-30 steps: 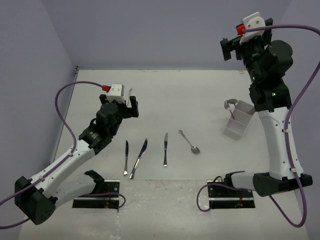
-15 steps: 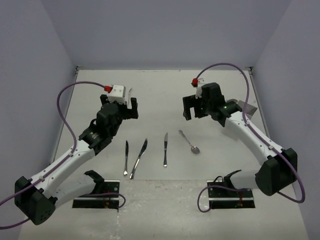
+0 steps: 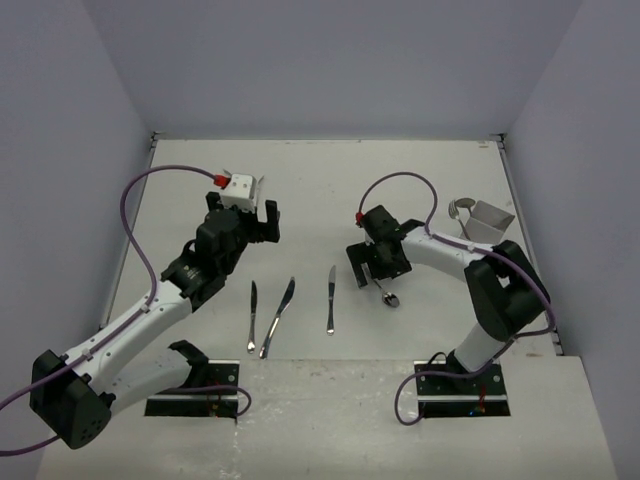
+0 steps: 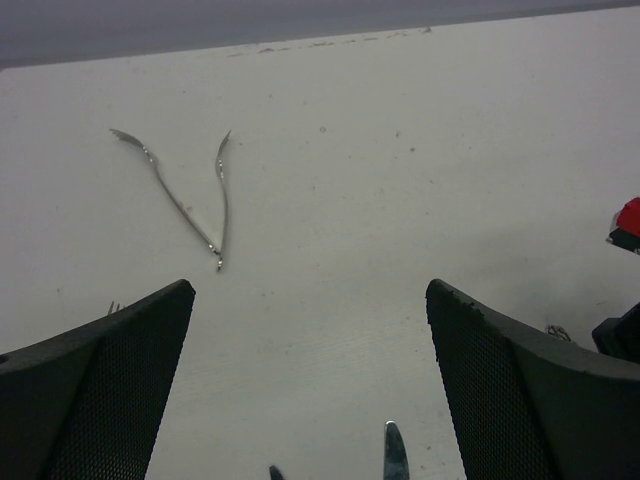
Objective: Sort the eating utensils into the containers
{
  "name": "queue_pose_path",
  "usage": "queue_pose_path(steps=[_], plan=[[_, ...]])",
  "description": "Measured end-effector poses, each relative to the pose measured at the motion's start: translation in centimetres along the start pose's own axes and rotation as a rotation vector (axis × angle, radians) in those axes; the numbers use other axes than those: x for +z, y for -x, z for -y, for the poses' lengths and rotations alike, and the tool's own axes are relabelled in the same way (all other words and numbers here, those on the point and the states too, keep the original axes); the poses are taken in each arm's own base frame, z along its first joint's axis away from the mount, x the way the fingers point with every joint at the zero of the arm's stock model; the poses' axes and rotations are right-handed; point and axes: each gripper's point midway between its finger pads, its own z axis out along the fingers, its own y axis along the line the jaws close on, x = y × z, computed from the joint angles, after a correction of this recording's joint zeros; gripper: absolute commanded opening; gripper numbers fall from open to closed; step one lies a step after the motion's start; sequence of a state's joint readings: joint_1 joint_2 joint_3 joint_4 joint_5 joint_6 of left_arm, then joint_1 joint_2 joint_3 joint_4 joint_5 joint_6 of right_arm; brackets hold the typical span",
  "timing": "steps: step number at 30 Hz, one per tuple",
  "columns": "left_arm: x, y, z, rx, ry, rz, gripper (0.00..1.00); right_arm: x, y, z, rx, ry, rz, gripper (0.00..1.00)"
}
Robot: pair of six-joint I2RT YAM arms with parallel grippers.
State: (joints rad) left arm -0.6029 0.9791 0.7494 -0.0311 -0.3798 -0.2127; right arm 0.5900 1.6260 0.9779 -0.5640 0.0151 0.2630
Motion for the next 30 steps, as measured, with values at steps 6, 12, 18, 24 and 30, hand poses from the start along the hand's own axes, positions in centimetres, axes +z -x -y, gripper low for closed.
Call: queue_pose_path(steps=[6, 12, 18, 24, 30], plan=[[0.0, 0.1, 0.1, 0.011, -0.007, 0.004, 1.00, 1.5, -0.6, 0.5, 0.042, -0.044, -0.056, 0.70], [0.0, 0.2, -0.1, 0.022, 0.001, 0.008, 1.00, 1.6, -0.8, 0.8, 0.042, -0.076, -0.072, 0.15], [0.0, 0.3, -0.6, 0.038, 0.024, 0.014, 1.00, 1.4, -1.1, -0.2, 0.021, -0.049, -0.079, 0.00], [-0.2, 0.5, -0.9, 0.042, 0.038, 0.025, 1.00, -2.6, 2.6, 0.2, -0.092, -0.073, 0.051, 0.00], [-0.8, 1.2, -1.2, 0.030, 0.039, 0.050, 1.00, -16.7, 15.2, 2.6, -0.429, -0.265, 0.604, 0.00]])
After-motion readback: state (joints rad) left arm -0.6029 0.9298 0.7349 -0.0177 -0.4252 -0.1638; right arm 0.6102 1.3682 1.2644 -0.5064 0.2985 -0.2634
